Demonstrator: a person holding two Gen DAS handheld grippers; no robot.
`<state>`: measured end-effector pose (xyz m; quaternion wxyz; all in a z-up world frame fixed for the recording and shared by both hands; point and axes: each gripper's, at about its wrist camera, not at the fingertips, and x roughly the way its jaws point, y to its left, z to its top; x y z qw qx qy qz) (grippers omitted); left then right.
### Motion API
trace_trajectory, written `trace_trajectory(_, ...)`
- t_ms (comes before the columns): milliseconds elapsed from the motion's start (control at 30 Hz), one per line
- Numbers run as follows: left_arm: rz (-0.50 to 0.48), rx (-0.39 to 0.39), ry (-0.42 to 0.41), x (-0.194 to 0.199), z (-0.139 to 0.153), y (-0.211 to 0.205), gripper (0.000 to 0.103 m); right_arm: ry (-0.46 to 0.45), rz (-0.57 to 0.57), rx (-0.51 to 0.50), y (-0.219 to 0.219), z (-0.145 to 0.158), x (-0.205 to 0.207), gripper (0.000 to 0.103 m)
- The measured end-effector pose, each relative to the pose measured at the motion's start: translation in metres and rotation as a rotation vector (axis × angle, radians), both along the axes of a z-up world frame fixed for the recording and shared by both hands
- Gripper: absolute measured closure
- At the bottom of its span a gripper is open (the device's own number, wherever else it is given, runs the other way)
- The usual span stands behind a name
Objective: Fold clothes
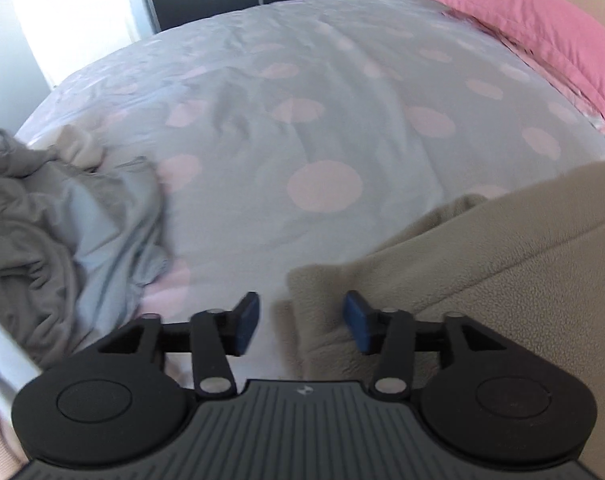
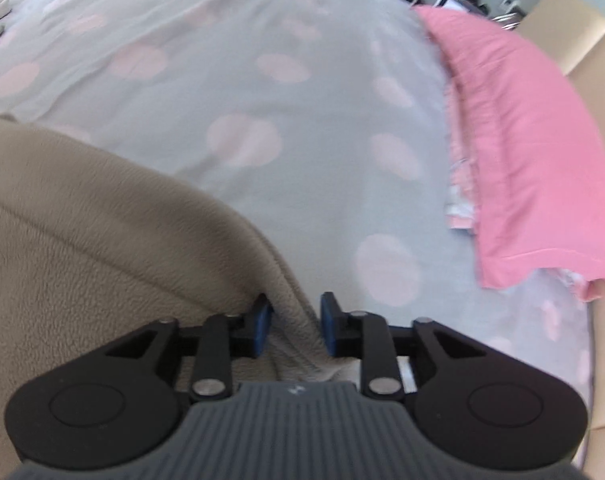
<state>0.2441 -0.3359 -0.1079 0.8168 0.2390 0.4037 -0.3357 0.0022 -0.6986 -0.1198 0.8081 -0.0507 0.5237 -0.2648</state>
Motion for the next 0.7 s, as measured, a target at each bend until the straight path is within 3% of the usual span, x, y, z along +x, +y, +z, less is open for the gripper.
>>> trace_trajectory(33, 0.016, 0.01, -0.013, -0.001, 0.009, 0.005, 0.051, 0.005, -0.029, -0.047, 0.001, 0.007, -0.006, 0.033)
trace_trajectory(67, 0.033, 0.019, -0.026, -0.001, 0.017, 0.01, 0.051, 0.009, -0.061, -0.1, 0.003, 0.015, -0.012, 0.031)
trace_trajectory(200, 0.004, -0.045, -0.041, -0.022, 0.054, 0.03, 0.05, -0.08, -0.109, -0.114, 0.011, 0.054, -0.046, 0.031)
trace_trajectory(400, -0.158, -0.152, -0.04, -0.086, 0.083, 0.025, 0.05, -0.296, -0.071, 0.043, 0.053, 0.092, -0.09, 0.031)
trace_trajectory(567, -0.23, -0.195, -0.01, -0.125, 0.072, -0.007, 0.051, -0.378, -0.032, 0.192, 0.097, 0.086, -0.084, 0.032)
trace_trajectory(700, -0.207, -0.246, 0.077, -0.132, 0.043, -0.036, 0.057, -0.353, -0.002, 0.27, 0.122, 0.059, -0.061, 0.035)
